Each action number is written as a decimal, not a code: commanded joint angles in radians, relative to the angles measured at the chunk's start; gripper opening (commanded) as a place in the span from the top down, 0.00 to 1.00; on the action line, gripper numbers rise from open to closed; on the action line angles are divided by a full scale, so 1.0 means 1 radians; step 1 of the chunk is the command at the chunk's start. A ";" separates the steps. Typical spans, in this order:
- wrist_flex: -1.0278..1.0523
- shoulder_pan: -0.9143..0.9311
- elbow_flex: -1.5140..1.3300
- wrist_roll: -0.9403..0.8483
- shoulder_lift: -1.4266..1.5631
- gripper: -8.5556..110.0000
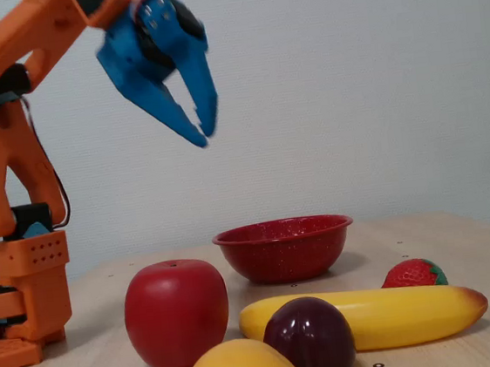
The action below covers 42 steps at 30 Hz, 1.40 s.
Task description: Put the peach in the red bowl.
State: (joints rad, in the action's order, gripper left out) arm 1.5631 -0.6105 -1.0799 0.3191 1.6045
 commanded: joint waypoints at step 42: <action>0.235 -0.383 0.850 0.506 -0.973 0.54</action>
State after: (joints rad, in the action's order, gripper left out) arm 1.7779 -0.9817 -0.3221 0.7977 0.5814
